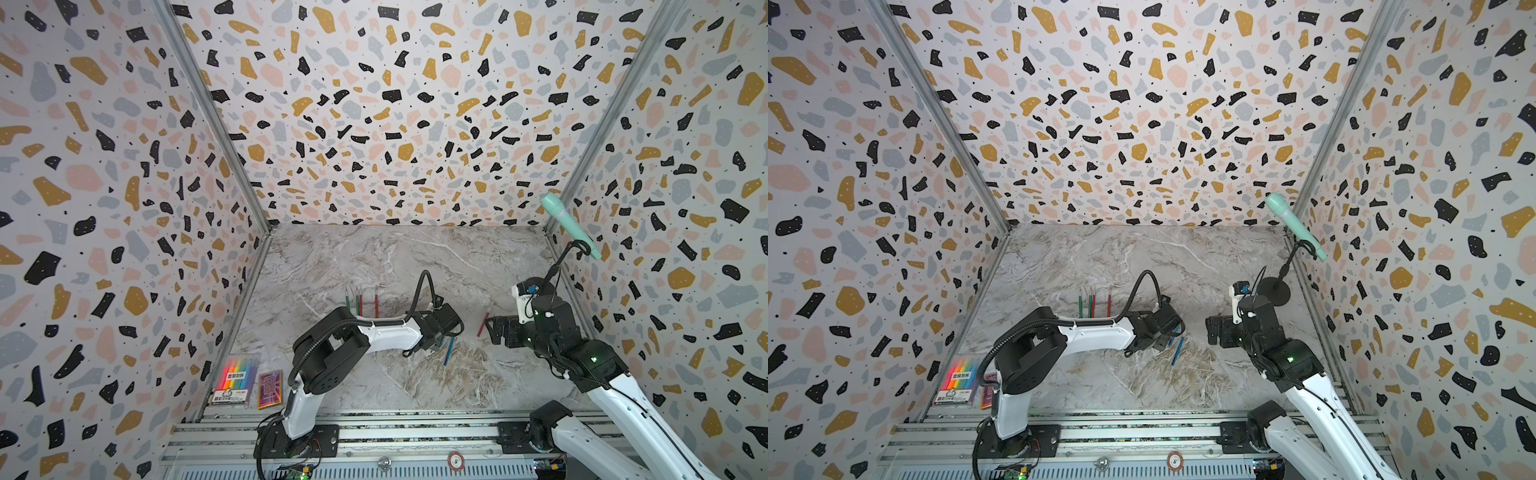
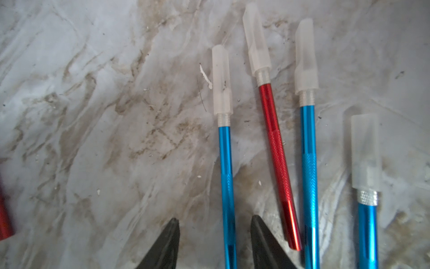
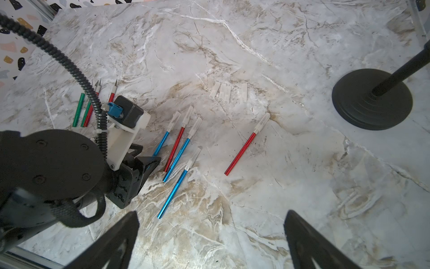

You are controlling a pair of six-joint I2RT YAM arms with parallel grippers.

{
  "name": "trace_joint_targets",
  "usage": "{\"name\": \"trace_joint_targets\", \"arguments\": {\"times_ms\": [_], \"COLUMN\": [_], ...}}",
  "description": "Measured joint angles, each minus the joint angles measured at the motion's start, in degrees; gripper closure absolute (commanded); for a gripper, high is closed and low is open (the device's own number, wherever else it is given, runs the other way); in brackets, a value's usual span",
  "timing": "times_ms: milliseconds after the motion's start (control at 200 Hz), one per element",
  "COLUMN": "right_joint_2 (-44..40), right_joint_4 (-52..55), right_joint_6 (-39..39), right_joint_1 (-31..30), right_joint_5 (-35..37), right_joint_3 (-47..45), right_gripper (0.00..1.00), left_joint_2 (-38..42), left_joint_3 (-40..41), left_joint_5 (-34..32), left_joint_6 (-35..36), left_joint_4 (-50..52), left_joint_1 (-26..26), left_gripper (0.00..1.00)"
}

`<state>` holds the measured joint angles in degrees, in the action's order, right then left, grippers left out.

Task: Remove protective caps from carving knives
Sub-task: Pick up the carving knife from the center of the board.

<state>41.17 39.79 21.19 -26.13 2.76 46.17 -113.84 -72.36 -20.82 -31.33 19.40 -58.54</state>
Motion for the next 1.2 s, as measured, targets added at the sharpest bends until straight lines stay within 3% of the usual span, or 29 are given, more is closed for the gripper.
{"name": "trace_joint_targets", "arguments": {"times_ms": [1201], "right_joint_2": [0.0], "right_joint_4": [0.0], "right_joint_6": [0.0], "right_joint_1": [-0.2], "right_joint_5": [0.0], "right_joint_3": [-0.1], "right_gripper": [0.01], "left_joint_2": [-5.1], "left_joint_3": [-7.2], "left_joint_5": [-0.7], "left_joint_6": [-0.9], "left_joint_4": [3.3], "left_joint_1": [1.5], "left_gripper": [0.79]}}
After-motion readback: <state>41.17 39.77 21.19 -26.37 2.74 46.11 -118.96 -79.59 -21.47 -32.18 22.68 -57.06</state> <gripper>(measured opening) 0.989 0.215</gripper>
